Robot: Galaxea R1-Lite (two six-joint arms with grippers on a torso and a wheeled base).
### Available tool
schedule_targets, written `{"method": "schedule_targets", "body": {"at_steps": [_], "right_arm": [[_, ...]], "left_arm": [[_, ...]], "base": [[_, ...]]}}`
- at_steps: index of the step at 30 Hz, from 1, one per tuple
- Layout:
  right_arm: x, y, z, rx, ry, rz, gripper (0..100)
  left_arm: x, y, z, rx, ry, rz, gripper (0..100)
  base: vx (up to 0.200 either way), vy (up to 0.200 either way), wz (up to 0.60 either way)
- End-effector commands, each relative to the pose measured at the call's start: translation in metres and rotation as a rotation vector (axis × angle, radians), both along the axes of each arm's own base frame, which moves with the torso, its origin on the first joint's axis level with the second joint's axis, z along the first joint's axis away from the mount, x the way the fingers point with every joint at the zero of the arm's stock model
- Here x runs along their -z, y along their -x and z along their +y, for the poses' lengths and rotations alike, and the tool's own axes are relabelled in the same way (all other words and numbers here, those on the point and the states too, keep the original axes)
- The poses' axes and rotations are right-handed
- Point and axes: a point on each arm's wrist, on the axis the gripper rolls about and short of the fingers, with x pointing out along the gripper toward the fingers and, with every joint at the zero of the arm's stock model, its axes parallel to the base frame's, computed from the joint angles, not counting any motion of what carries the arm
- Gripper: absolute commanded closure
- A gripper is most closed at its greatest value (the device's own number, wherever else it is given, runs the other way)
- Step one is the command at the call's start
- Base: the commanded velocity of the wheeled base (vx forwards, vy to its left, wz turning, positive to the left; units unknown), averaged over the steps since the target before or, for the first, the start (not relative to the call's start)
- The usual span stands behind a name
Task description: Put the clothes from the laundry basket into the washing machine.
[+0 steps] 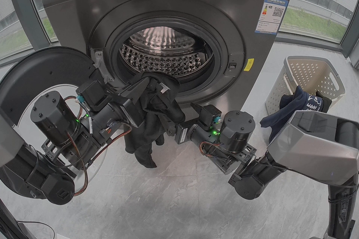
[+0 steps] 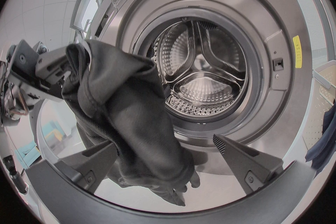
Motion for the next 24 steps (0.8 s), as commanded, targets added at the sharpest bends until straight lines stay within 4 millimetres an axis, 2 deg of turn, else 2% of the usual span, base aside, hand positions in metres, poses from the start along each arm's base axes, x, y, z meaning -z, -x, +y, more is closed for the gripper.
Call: {"method": "schedule_targets", "body": {"at_steps": [1,17,24], "right_arm": [[0.018,-0.007,0.006,0.002,0.019,0.017,0],[0.003,-0.009,0.006,0.006,-0.019,-0.021,0],[0.016,-0.003,0.001,0.009,0.022,0.021,0]], "left_arm": [[0.0,0.0,0.0,0.0,0.001,-0.002,100],[0.002,-0.001,0.0,0.0,-0.003,0.004,100],[0.002,-0.001,0.0,-0.001,-0.002,0.005,100]], "base": [[0.0,0.0,0.0],[0.0,0.0,0.0],[0.0,0.0,0.0]]}}
